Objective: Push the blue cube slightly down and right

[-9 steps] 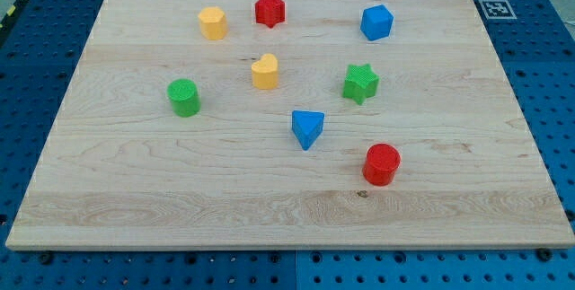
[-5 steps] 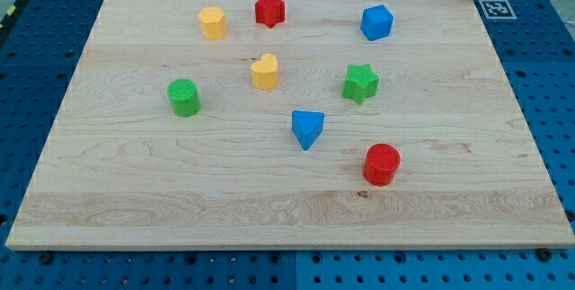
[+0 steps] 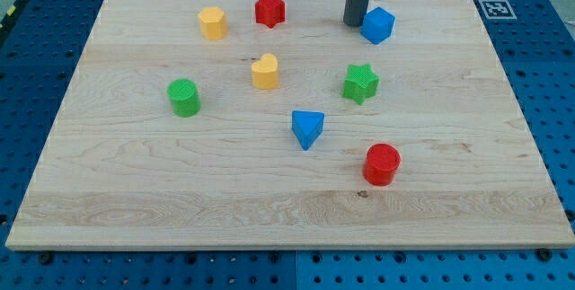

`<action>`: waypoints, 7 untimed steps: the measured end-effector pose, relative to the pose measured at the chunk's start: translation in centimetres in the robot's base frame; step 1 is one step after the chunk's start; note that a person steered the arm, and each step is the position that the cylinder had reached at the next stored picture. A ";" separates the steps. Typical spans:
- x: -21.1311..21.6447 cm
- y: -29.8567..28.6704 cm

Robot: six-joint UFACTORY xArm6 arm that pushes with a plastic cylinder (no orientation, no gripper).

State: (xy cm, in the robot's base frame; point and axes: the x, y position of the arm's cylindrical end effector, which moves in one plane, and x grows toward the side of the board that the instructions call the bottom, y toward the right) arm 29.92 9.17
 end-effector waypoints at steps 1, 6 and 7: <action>0.8 -0.3; 2.7 2.7; 0.9 3.0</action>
